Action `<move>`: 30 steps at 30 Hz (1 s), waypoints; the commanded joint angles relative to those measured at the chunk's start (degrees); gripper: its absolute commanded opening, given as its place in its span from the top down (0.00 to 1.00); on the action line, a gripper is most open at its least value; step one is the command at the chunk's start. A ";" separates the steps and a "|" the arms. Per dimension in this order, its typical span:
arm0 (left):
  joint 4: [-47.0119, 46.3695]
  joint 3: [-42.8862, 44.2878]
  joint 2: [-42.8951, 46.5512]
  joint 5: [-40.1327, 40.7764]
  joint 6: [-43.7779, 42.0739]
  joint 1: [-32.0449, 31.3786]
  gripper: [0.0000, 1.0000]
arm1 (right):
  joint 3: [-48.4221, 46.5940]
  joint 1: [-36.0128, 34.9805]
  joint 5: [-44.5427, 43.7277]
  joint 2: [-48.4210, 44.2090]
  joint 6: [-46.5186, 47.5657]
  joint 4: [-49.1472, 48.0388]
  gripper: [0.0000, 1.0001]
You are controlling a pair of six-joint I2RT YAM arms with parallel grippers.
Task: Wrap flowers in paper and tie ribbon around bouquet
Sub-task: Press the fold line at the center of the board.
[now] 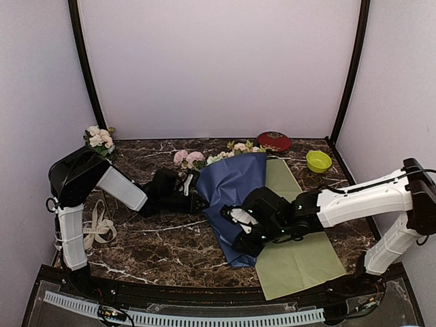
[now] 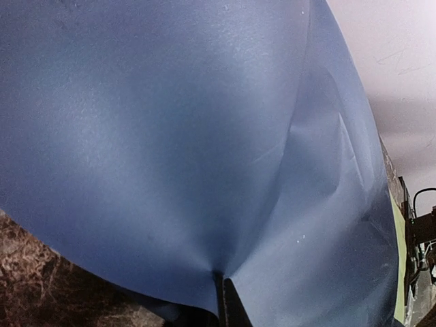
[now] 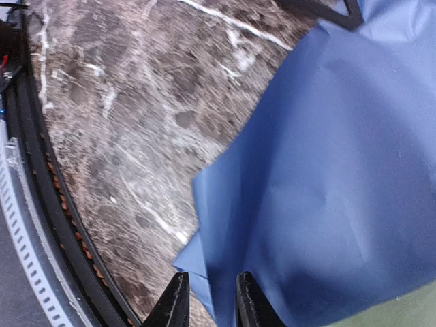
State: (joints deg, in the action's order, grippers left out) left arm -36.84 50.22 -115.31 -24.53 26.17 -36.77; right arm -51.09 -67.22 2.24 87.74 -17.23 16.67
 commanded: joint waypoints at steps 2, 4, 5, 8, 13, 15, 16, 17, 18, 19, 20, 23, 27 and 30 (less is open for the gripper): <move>2.85 -0.78 1.93 2.87 -2.40 0.32 1.00 | -3.42 -0.21 9.08 -2.60 5.57 -4.33 0.67; 2.74 -0.82 1.93 2.70 -2.51 0.35 1.00 | -2.20 0.49 10.91 -5.98 5.41 -6.52 0.61; 2.74 -0.89 1.93 2.58 -2.53 0.38 1.00 | -1.32 1.33 10.22 -7.44 4.58 -7.56 0.60; 2.46 -1.12 1.93 2.32 -2.36 0.39 1.00 | -0.07 3.88 5.19 -7.80 2.15 -9.98 0.68; 2.61 -1.07 1.93 2.30 -2.59 0.39 1.00 | -8.41 3.96 0.91 5.26 2.36 -4.07 0.85; 2.62 -1.09 1.93 2.36 -2.58 0.45 1.00 | -9.07 3.96 0.65 9.79 2.75 -4.36 0.89; 2.57 -1.09 1.93 2.41 -2.47 0.52 1.00 | -8.85 3.96 0.24 11.21 3.14 -4.76 0.90; 2.42 -1.13 1.93 2.42 -2.36 0.56 1.00 | -8.59 3.88 0.10 12.76 3.66 -5.04 0.90; 2.17 -1.23 1.85 2.49 -2.33 0.63 1.00 | -8.36 3.68 0.59 13.97 4.13 -5.40 0.90; 1.99 -1.30 1.84 2.55 -2.31 0.65 1.00 | -8.00 3.23 1.77 15.09 4.57 -6.07 0.91; 1.96 -1.27 1.77 2.66 -2.32 0.72 1.00 | -7.52 2.46 3.29 15.90 4.98 -6.87 0.91; 2.17 -1.01 1.75 2.75 -2.74 1.03 1.00 | -5.52 0.09 7.29 17.56 5.71 -8.74 0.91; 3.59 -0.10 1.75 3.03 -3.87 1.18 1.00 | -2.34 -1.84 7.77 16.94 5.07 -8.15 0.91; 4.05 0.36 1.71 3.26 -4.54 1.18 1.00 | -0.93 -3.54 7.74 15.26 6.78 -5.89 0.91</move>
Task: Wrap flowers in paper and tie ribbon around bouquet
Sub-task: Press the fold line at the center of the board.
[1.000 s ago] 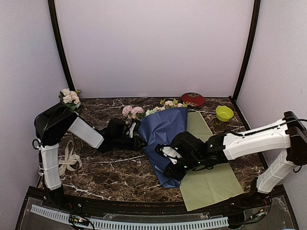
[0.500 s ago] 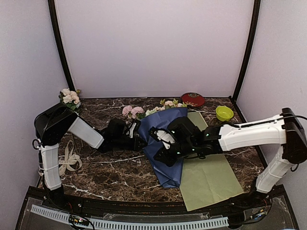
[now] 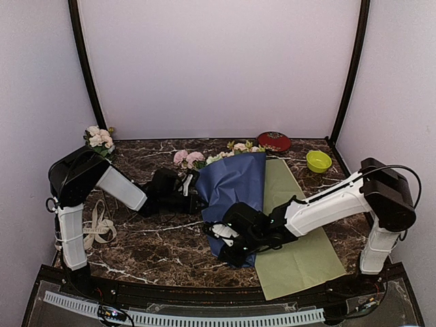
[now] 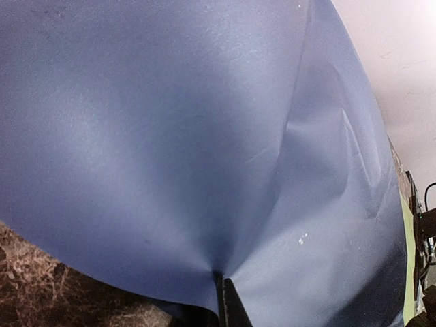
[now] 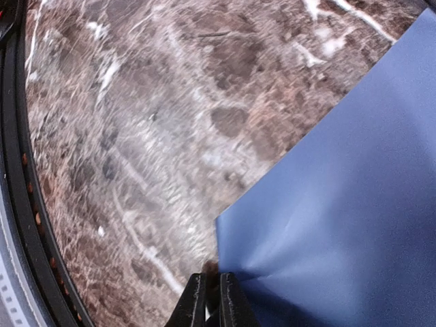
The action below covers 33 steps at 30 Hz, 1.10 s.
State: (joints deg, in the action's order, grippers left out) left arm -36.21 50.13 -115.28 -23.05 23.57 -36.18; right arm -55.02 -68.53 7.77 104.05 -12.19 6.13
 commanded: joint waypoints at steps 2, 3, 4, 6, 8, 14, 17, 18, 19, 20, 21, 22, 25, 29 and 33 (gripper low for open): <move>3.40 0.43 1.66 1.70 -2.00 0.59 1.00 | 2.21 -2.54 1.89 -0.76 2.30 8.74 0.91; 3.34 0.45 1.72 1.69 -2.01 0.59 1.00 | 1.91 -2.64 1.50 -1.40 2.59 10.10 0.91; 3.38 0.44 1.68 1.61 -2.03 0.59 1.00 | 1.77 -2.59 1.43 -2.53 2.86 10.96 0.91; 3.29 0.41 1.64 1.73 -1.97 0.59 1.00 | 1.45 -2.62 2.13 -6.20 3.44 11.50 0.90; 3.28 0.41 1.64 1.67 -1.93 0.59 1.00 | 1.16 -2.40 2.22 -10.66 2.56 11.45 0.89; 3.14 0.31 1.64 1.53 -1.82 0.59 1.00 | 6.71 1.12 1.93 -20.25 -5.89 7.97 0.85; 2.91 0.32 1.56 1.20 -1.77 0.59 1.00 | 8.66 2.42 -0.51 -20.93 -7.60 4.81 0.84; 2.96 0.40 1.50 1.11 -1.76 0.59 1.00 | 8.08 3.06 -0.73 -19.88 -7.49 5.10 0.84; 3.05 0.43 1.51 1.08 -1.74 0.59 1.00 | 7.52 3.70 -0.74 -18.25 -7.05 5.49 0.84; 3.21 0.44 1.55 1.08 -1.77 0.59 1.00 | 7.39 4.06 -0.74 -17.01 -6.68 5.47 0.84; 3.31 0.48 1.60 1.04 -1.76 0.59 1.00 | 7.43 4.30 -0.75 -15.85 -6.44 5.59 0.84; 3.34 0.49 1.61 0.99 -1.82 0.59 1.00 | 7.78 4.29 -0.74 -14.87 -6.21 5.75 0.84; 3.39 0.30 1.56 1.22 -1.90 0.59 1.00 | 9.99 4.29 -0.57 -13.21 -6.72 6.78 0.86; 3.25 0.43 1.47 1.60 -2.09 0.59 1.00 | 14.01 2.51 -1.94 -13.62 -8.93 8.46 0.88; 3.90 0.69 1.38 1.83 -2.60 0.59 1.00 | 17.52 1.05 -1.80 -15.68 -12.35 9.74 0.89</move>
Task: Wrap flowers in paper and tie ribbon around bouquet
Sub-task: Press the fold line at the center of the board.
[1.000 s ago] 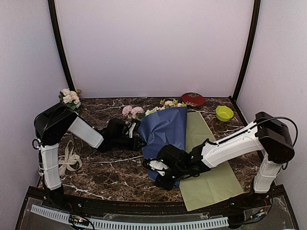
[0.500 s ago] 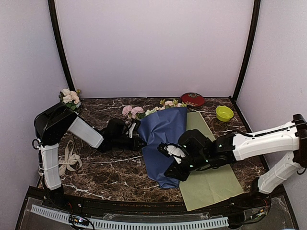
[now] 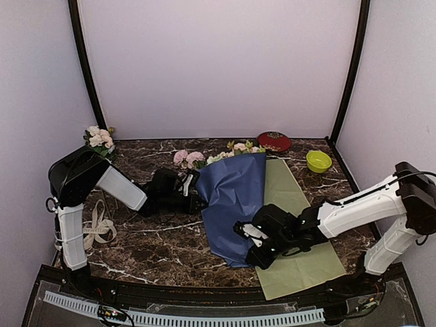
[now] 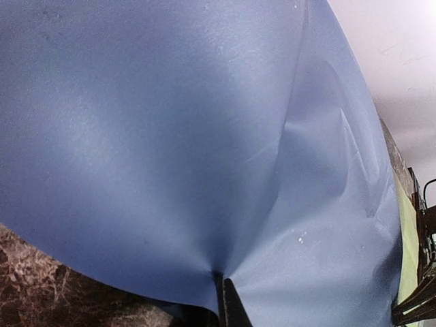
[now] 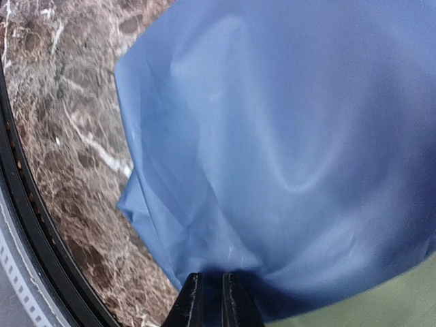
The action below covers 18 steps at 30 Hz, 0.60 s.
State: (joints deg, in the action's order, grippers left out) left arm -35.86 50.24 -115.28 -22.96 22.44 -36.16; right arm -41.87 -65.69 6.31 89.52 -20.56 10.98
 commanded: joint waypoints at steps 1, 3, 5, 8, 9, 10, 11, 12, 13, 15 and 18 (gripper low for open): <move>3.64 0.63 1.38 1.73 -1.60 0.57 1.00 | 5.03 -2.21 -0.60 -1.94 -4.70 5.32 0.89; 3.76 0.64 1.38 1.69 -1.67 0.57 1.00 | 5.70 -2.81 -1.01 -3.81 -5.82 7.14 0.89; 3.79 0.57 1.46 1.61 -1.69 0.57 1.00 | 5.74 -2.97 -1.04 -6.67 -6.56 9.56 0.89; 3.67 0.49 1.38 1.52 -1.72 0.57 1.00 | 4.95 -2.83 -1.31 -11.91 -6.05 12.83 0.89; 3.61 0.41 1.38 1.52 -1.75 0.57 1.00 | 4.21 -2.55 -1.52 -13.44 -5.39 13.37 0.89; 3.60 0.36 1.38 1.44 -1.65 0.57 1.00 | 3.27 -1.82 -1.55 -14.88 -4.79 13.70 0.89; 3.58 0.38 1.44 1.35 -1.62 0.57 1.00 | 2.38 -0.69 -1.31 -16.01 -4.08 13.68 0.88; 3.52 0.39 1.41 1.20 -1.56 0.57 1.00 | 1.54 0.79 -0.80 -16.78 -3.29 13.07 0.88; 3.46 0.34 1.38 1.17 -1.48 0.57 1.00 | 0.91 2.93 -0.23 -17.19 -2.54 11.94 0.88; 3.34 0.25 1.42 1.17 -1.35 0.57 1.00 | -0.38 6.33 0.25 -16.55 -1.24 9.25 0.88; 3.62 0.34 1.51 1.02 -1.05 0.57 1.00 | -3.46 10.16 1.13 -12.17 1.10 5.84 0.88</move>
State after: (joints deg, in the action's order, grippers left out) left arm -35.16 50.50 -115.28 -23.05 21.63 -36.16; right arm -41.41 -59.61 6.35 73.56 -22.98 21.74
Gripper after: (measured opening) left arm 0.003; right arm 0.121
